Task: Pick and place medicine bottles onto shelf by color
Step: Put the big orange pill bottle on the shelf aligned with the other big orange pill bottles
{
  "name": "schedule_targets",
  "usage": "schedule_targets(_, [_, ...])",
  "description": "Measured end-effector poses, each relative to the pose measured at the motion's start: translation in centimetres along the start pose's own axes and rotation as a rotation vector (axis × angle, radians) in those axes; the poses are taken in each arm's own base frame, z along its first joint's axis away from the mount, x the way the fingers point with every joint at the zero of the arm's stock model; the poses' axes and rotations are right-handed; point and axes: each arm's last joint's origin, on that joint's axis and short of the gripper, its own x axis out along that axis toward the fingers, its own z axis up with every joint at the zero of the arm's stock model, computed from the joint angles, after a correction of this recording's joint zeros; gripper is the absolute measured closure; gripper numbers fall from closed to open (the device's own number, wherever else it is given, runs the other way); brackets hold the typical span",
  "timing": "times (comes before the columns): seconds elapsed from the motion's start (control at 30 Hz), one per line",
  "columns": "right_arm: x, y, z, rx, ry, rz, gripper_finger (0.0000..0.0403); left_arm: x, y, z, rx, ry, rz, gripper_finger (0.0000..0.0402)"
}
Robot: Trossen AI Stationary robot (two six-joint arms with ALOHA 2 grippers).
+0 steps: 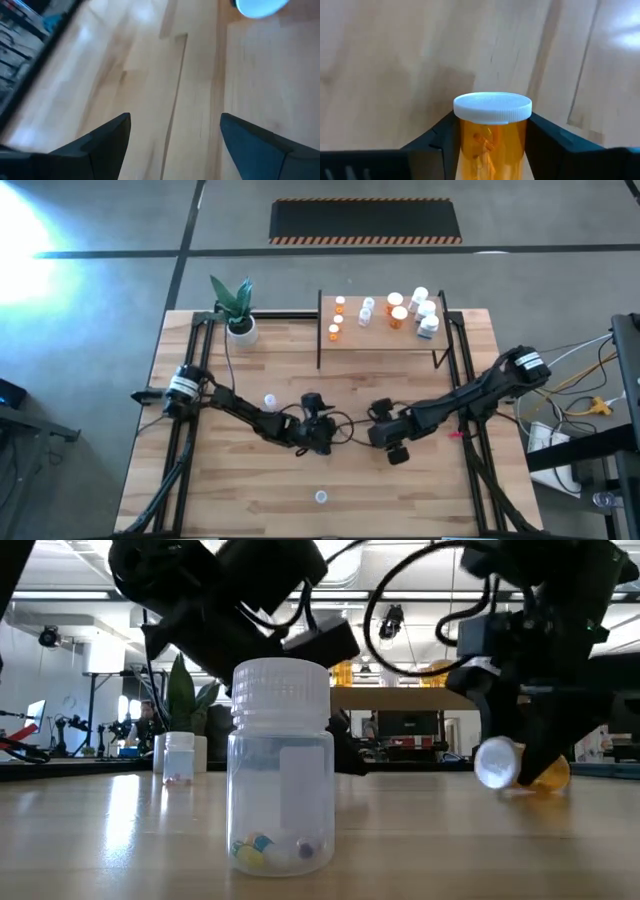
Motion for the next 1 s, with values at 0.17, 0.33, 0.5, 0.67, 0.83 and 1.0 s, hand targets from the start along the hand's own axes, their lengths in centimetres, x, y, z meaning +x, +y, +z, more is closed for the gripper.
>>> schedule_targets(0.17, [-1.2,-0.4,-1.2,0.201,-0.242,-0.069,0.0248,-0.9,-1.0,0.6,0.015,-0.071,-0.014,0.0111])
schedule_targets(0.33, [-3.3,-1.4,-2.8,0.427,-0.526,-0.274,0.0242,-1.2,-1.2,1.0,0.021,-0.104,-0.012,0.0111])
schedule_targets(0.5, [-6.7,-2.8,-3.8,0.594,-0.777,-0.609,0.0248,-1.2,-1.2,1.0,0.025,-0.103,-0.004,0.0111])
schedule_targets(0.67, [-9.5,-4.2,-4.8,0.664,-0.834,-0.939,0.0245,-1.4,-1.1,1.2,0.025,-0.105,-0.005,0.0111])
schedule_targets(0.83, [-10.1,-6.8,-5.9,0.739,-0.898,-0.986,0.0249,-1.4,-1.1,1.2,0.022,-0.107,-0.005,0.0111])
schedule_targets(1.0, [-9.1,-10.2,-7.7,0.831,-1.048,-0.932,0.0246,-1.4,-1.0,1.2,0.038,-0.108,-0.004,0.0111])
